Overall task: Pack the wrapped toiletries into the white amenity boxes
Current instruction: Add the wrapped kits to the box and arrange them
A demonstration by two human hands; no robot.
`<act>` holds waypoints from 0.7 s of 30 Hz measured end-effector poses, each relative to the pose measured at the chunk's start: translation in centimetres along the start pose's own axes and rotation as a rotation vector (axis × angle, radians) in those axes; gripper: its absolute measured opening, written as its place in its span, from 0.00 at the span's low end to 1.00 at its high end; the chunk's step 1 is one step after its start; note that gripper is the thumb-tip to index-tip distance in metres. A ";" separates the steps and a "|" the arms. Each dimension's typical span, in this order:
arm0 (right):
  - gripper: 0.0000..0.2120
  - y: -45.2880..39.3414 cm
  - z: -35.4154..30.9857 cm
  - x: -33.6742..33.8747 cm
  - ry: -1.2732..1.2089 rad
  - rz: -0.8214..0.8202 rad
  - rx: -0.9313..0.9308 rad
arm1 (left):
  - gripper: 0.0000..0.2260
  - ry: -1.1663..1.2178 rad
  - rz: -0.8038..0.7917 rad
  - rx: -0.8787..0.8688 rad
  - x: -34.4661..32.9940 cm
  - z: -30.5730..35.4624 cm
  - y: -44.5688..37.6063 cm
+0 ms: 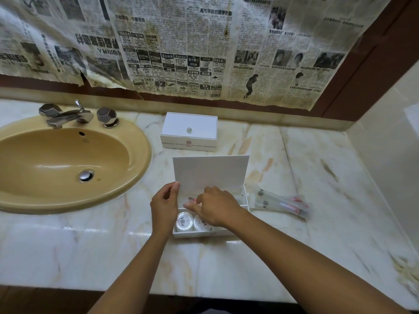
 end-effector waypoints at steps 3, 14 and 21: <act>0.29 0.4 0.2 -0.2 -0.071 -0.062 -0.006 | 0.06 -0.007 0.001 0.004 0.0 -0.2 -0.1; 0.20 0.4 2.8 1.7 -0.299 0.244 -0.016 | 0.06 0.002 -0.003 0.017 0.0 0.1 0.1; 0.12 2.0 8.9 5.5 -0.644 0.702 -0.264 | 0.06 0.001 0.001 0.016 -0.1 0.1 0.1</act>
Point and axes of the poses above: each hand's wrist, its own y-axis away from the middle knuckle, its own x-axis out of the back of the hand, z = x × y, the point moved 2 cm from there along -y, towards the middle knuckle, and after that the axes turned 5 degrees about -x, right-handed, at the moved point
